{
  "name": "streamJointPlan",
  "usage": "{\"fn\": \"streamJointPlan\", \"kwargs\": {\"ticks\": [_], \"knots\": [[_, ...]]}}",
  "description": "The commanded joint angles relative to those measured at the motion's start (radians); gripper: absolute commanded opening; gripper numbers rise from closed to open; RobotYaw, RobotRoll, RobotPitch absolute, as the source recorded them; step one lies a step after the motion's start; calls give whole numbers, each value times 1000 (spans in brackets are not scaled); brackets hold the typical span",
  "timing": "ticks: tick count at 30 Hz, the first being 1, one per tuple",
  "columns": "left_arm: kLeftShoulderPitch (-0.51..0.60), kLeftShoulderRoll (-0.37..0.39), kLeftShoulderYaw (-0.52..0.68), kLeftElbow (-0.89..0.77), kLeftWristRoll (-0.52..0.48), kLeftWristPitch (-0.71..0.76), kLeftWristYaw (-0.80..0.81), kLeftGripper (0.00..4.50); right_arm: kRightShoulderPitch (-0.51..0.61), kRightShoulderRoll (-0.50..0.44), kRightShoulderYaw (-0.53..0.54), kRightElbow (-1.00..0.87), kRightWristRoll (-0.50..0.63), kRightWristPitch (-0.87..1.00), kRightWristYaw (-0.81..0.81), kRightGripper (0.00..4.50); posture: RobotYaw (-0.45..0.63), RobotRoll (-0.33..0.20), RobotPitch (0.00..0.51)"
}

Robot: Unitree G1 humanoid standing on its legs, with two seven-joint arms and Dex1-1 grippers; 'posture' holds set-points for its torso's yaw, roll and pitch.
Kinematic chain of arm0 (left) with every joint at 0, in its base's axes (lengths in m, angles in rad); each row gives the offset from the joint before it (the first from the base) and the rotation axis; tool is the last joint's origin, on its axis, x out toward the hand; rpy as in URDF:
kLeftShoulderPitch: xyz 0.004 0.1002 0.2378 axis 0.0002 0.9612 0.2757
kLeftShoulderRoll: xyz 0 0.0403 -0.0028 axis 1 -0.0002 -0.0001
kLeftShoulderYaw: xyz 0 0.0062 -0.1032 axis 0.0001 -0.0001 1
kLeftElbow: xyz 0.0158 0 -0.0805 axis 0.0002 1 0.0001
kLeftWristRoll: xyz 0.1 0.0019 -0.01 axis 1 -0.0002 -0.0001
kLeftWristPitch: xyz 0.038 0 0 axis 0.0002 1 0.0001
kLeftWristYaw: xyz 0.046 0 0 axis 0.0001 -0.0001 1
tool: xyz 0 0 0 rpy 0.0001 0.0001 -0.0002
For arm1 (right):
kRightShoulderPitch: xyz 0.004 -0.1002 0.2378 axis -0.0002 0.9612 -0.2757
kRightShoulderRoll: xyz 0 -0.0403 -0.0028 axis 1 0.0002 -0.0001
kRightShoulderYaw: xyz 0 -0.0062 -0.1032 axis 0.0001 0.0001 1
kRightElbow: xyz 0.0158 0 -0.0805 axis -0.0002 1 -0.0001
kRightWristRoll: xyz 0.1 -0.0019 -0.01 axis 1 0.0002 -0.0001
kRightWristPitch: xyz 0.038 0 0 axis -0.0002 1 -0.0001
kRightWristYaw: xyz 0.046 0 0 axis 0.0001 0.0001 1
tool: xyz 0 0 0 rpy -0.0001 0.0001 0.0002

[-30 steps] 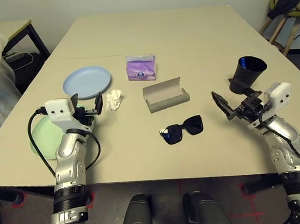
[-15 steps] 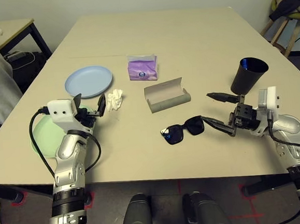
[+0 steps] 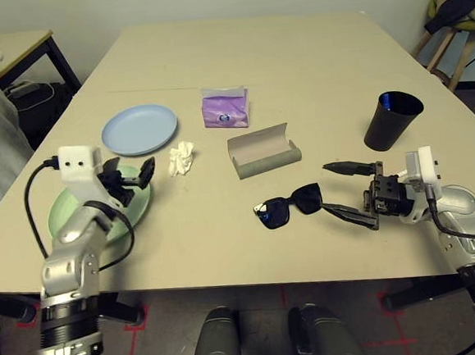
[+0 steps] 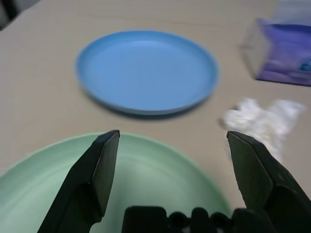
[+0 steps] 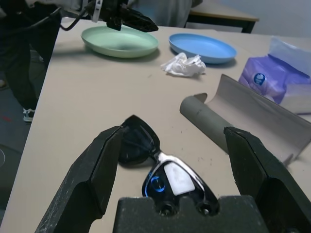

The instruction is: Organize and tidy the items on the table.

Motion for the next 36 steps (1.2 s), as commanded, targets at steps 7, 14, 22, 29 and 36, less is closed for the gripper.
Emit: {"fn": "streamJointPlan", "kwargs": {"ticks": [7,14,22,29,36], "knots": [[-76,167,13,157,49,175,8,4500,13,19,28,-7,-5,-10,-8,4479,246,0,32],[-130,280,-26,342,133,263,19,4500,27,23,31,-30,-7,-4,-20,4479,236,0,34],[-147,300,-14,405,148,357,15,4500,30,21,31,-44,-8,5,-37,4479,234,0,35],[-124,294,10,392,144,396,11,2349,27,21,32,-47,-9,3,-46,4500,236,0,35],[-116,283,38,369,140,417,11,18,21,22,33,-42,-14,-3,-50,4500,239,0,34]]}}
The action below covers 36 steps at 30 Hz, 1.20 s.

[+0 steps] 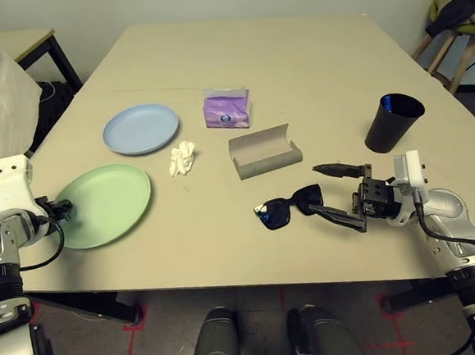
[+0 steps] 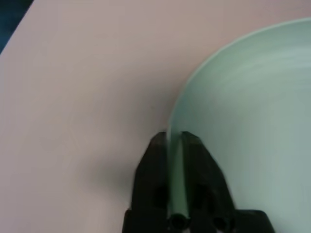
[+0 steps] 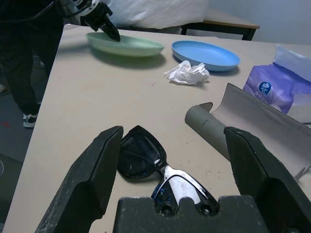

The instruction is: Organize and tidy the items on the table.

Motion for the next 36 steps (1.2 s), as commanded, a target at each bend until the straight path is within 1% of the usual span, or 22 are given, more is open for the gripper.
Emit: {"fn": "streamJointPlan", "kwargs": {"ticks": [1,6,10,12,18,21,24,26,30,33,36], "knots": [[24,-9,10,1,12,31,20,18,1,-2,9,-5,-10,-2,-7,4500,241,0,34],[23,-22,24,-22,3,47,23,18,-2,-1,9,1,-14,-4,-9,4500,241,0,33],[5,-36,60,-60,-17,94,32,18,-5,-1,7,5,-18,-6,-12,4500,242,0,33],[3,-44,86,-105,-28,135,42,18,-5,-2,6,3,-19,-5,-14,4500,238,0,32],[6,-102,208,-267,-55,268,97,18,-4,-2,2,-11,-14,2,-27,4500,231,0,33],[-39,-144,277,-347,-73,325,127,18,-2,-4,0,-19,-12,7,-33,4500,231,0,34],[-116,-179,318,-375,-75,345,161,18,0,-5,1,-23,-11,11,-39,4500,230,0,34],[-178,-195,326,-357,-72,336,183,18,0,-5,1,-25,-12,13,-42,4500,226,0,33],[-293,-221,323,-255,-55,263,228,18,-2,-6,-1,-25,-13,12,-47,4500,215,0,31],[-381,-248,310,-111,-38,150,277,18,-2,-1,-4,-28,-13,10,-59,4500,207,0,28],[-460,-267,283,67,-20,11,316,18,1,2,-10,-38,-8,12,-75,4500,197,0,25]]}}
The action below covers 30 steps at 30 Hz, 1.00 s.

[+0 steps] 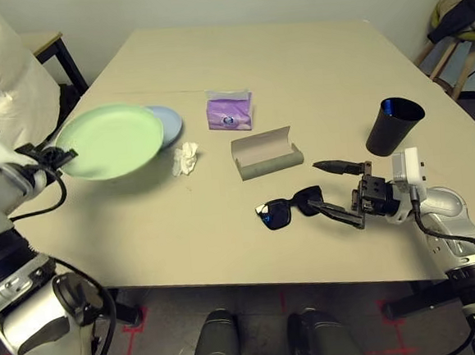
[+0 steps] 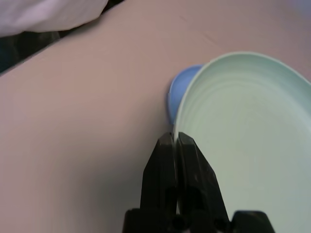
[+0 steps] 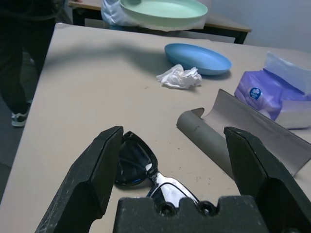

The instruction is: Organize and tidy the items on the table.

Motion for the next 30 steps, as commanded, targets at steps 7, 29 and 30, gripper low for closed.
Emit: {"fn": "streamJointPlan", "kwargs": {"ticks": [7,29,30], "knots": [[-202,-20,-104,507,60,-412,86,18,-1,17,-36,-58,15,112,-164,4500,176,0,29],[-341,-54,-216,924,88,-855,222,18,8,80,-20,-117,-7,128,-285,4500,159,0,31],[-343,-55,-220,929,89,-857,218,18,10,80,-20,-119,-7,128,-287,4500,157,0,32]]}}
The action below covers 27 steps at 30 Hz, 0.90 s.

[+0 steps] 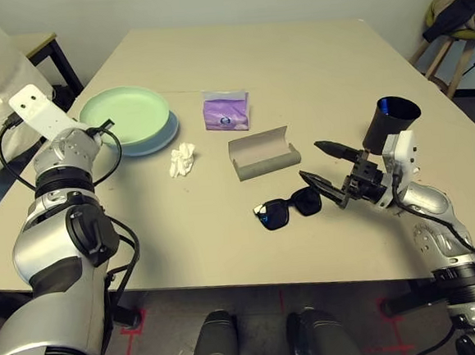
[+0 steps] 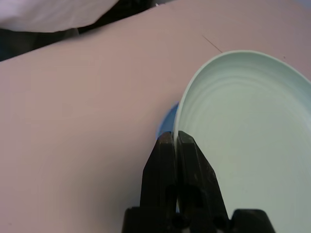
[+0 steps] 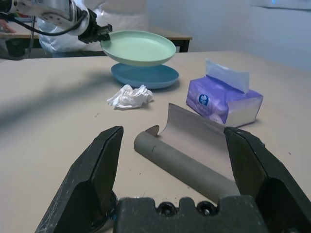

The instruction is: Organize and tidy the items on the table.

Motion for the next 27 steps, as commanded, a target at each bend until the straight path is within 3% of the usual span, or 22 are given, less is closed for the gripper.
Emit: {"fn": "streamJointPlan", "kwargs": {"ticks": [1,5,13,17,23,27], "knots": [[-28,-9,-31,33,13,-22,-27,18,19,-4,-7,-21,-5,-4,-10,4500,156,0,32],[-27,-11,-74,41,39,-37,-49,18,22,-4,-9,-25,-6,-5,-16,4500,153,0,31],[41,-19,-169,1,90,-125,-155,2956,18,-5,-10,-25,-4,-5,-24,4500,166,0,35],[109,-21,-215,-79,97,-164,-286,4453,12,-1,-5,-24,-5,-3,-26,4500,170,0,35],[344,-39,-303,-460,19,-134,-701,4453,-10,4,-4,-21,-4,10,-33,4500,183,0,39],[518,4,-383,-713,-44,-50,-973,4453,-21,-2,0,-14,-8,12,-28,4500,189,0,43]]}}
